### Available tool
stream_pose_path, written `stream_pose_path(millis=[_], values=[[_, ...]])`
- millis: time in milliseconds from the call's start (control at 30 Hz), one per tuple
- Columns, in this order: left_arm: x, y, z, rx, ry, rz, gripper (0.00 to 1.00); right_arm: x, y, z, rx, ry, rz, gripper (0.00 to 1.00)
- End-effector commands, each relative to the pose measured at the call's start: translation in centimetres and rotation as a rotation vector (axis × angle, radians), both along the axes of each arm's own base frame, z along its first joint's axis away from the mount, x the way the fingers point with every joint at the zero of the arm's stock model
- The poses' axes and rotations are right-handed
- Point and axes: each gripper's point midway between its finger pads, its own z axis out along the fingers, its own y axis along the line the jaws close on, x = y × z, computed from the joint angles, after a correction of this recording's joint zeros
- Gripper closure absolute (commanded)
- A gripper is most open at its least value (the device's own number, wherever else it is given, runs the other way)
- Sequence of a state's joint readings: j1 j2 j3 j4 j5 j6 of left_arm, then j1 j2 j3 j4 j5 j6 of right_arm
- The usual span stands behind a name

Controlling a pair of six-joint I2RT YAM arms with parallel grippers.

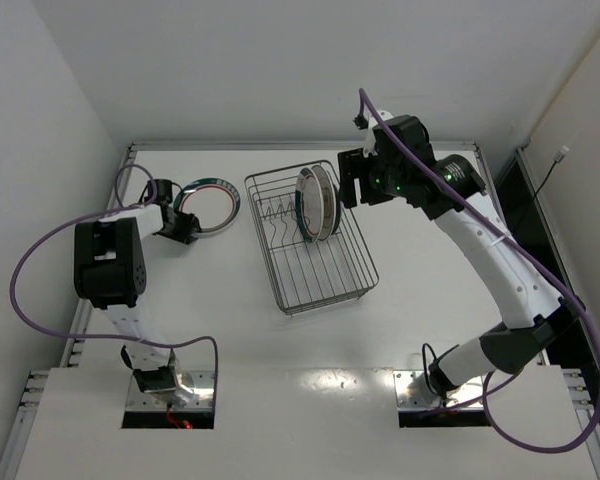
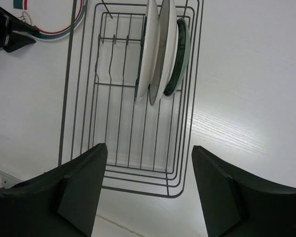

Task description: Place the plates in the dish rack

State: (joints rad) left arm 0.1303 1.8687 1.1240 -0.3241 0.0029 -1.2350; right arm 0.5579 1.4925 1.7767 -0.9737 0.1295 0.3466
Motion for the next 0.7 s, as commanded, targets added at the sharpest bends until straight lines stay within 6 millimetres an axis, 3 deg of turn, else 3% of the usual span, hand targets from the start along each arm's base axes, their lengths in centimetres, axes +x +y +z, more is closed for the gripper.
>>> stream_pose_path(millis=[0,100,167,367,500,567,600,667], values=[[-0.4,1.6,-1.2,0.046,0.040,0.016,0.77,-0.5,-0.5,1.1,0.012,-0.027,0.002,0.34],[-1.2,2.4,-1.7,0.055,0.066,0.012,1.00,-0.5,-0.5,1.4,0.017,-0.034,0.002,0.34],[-1.4,2.4,-1.4,0.066,0.068,-0.009,1.00,-0.4,-0.5,1.8,0.022,-0.042,0.002,0.34],[-0.9,4.0,3.2,0.119,-0.035,-0.013,1.00,-0.4,-0.4,1.7,0.034,-0.027,0.002,0.34],[0.4,3.6,9.7,0.108,-0.207,-0.039,1.00,-0.3,0.3,2.0,0.056,-0.027,0.026,0.34],[1.3,2.8,13.3,0.096,-0.314,-0.078,1.00,-0.5,0.9,2.9,0.100,-0.041,0.047,0.34],[2.0,2.7,16.4,0.118,-0.391,-0.114,1.00,-0.4,1.0,3.2,0.127,-0.040,0.045,0.34],[2.7,1.4,19.3,0.088,-0.467,-0.188,1.00,-0.7,2.3,4.1,0.203,-0.032,0.096,0.32]])
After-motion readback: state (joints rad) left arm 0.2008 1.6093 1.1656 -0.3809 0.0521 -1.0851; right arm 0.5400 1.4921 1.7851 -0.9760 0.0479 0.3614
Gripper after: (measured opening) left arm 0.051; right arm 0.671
